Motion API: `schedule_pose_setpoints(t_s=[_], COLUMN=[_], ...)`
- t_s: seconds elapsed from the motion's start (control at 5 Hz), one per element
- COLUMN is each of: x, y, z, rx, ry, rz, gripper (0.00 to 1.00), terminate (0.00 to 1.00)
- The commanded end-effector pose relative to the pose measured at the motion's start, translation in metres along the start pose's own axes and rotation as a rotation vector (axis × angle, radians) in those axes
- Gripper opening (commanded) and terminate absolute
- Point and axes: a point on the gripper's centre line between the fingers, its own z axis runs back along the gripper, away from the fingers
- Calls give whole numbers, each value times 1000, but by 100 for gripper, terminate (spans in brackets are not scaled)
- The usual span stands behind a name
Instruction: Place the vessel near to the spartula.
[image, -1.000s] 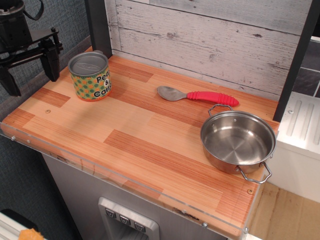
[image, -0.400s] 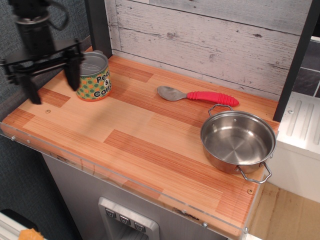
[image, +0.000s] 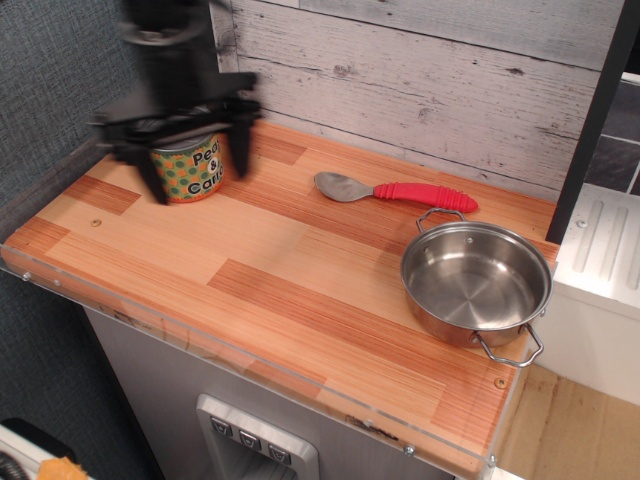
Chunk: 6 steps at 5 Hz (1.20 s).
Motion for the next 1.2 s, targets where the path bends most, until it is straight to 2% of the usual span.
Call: schedule_pose_setpoints(t_s=[0.0, 0.2, 0.4, 0.6, 1.0], x=[-47, -63, -72, -76, -78], y=[-60, -79, -91, -105, -107], z=[10, 2, -15, -30, -54], rx=[-151, -167, -142, -151, -104], ry=[4, 17, 11, -9, -7], rz=[-219, -293, -318, -303, -291], gripper=[100, 100, 100, 100, 100], terminate=[0, 0, 0, 0, 0])
